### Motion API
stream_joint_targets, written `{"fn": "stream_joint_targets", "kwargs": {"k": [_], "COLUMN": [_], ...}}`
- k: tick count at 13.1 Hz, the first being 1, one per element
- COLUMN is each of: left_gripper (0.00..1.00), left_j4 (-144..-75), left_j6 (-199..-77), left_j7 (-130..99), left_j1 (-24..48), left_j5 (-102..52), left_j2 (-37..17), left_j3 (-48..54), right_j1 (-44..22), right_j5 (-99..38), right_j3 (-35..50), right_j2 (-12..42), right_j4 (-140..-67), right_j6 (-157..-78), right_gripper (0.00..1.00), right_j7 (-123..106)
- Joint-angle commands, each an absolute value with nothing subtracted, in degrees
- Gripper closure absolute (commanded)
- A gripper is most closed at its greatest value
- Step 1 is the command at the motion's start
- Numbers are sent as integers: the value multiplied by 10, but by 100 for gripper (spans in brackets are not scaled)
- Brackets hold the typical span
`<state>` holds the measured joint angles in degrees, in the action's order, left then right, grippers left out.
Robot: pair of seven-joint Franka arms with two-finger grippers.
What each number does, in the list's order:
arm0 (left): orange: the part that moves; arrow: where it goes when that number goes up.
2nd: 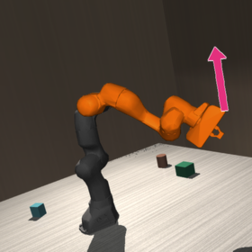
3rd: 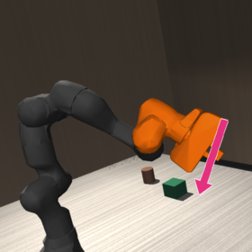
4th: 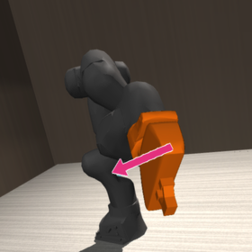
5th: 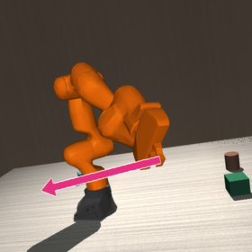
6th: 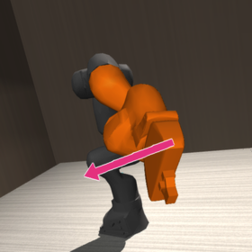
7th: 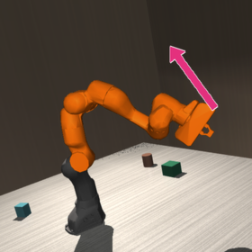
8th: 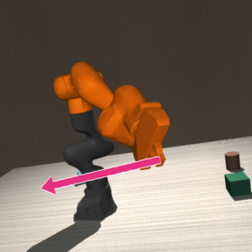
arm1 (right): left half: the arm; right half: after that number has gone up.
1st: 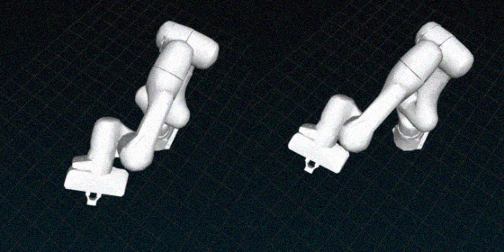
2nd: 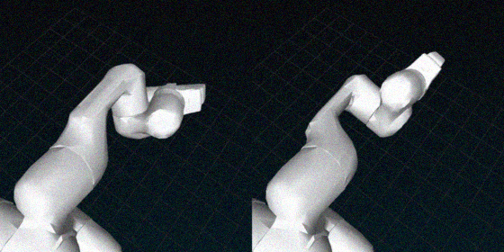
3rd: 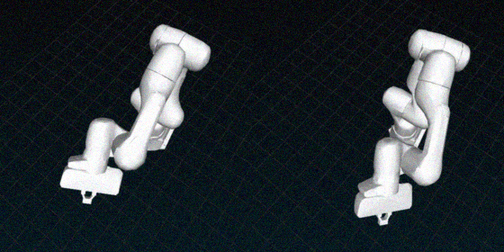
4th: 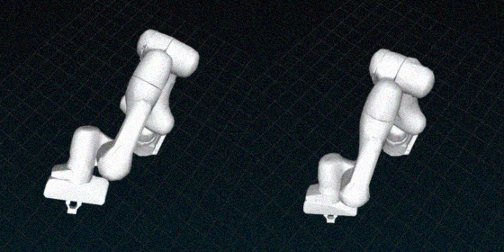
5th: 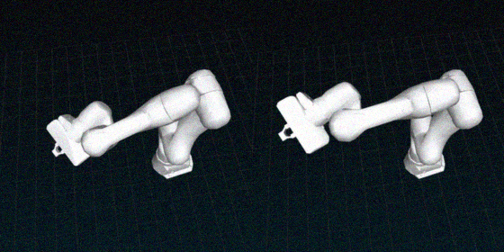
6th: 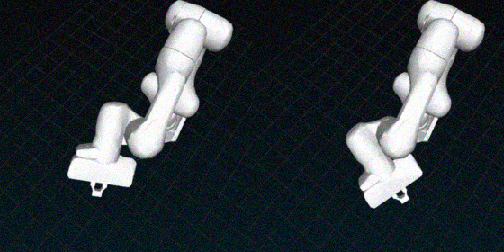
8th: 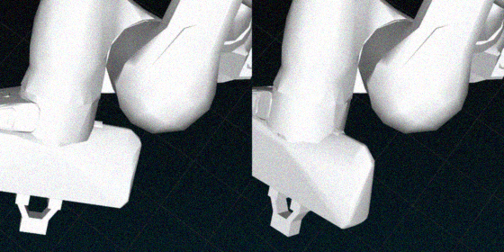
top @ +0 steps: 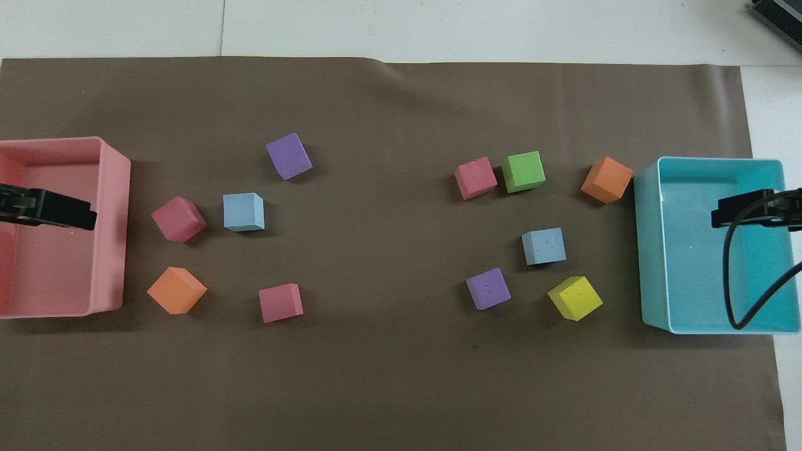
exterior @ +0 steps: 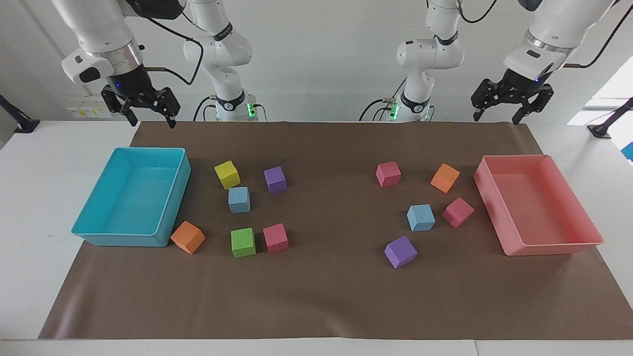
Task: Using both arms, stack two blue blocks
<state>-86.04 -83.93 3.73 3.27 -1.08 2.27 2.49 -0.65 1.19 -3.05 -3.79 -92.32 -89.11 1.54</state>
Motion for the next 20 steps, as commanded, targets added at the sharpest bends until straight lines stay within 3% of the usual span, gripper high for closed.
{"fn": "stream_joint_targets", "kwargs": {"k": [1,20], "left_gripper": [0,0], "left_j4": [-871,-872], "left_j6": [-847,-848], "left_j7": [40,41], "left_j1": [24,30], "left_j5": [-17,-18], "left_j2": [33,34], "left_j3": [29,30], "right_j1": [-11,-9], "right_j5": [9,5], "right_j3": [-34,-34], "right_j2": [-40,-51], "right_j4": [-918,-936], "right_j6": [-883,-884], "right_gripper": [0,0], "right_j7": [24,28]}}
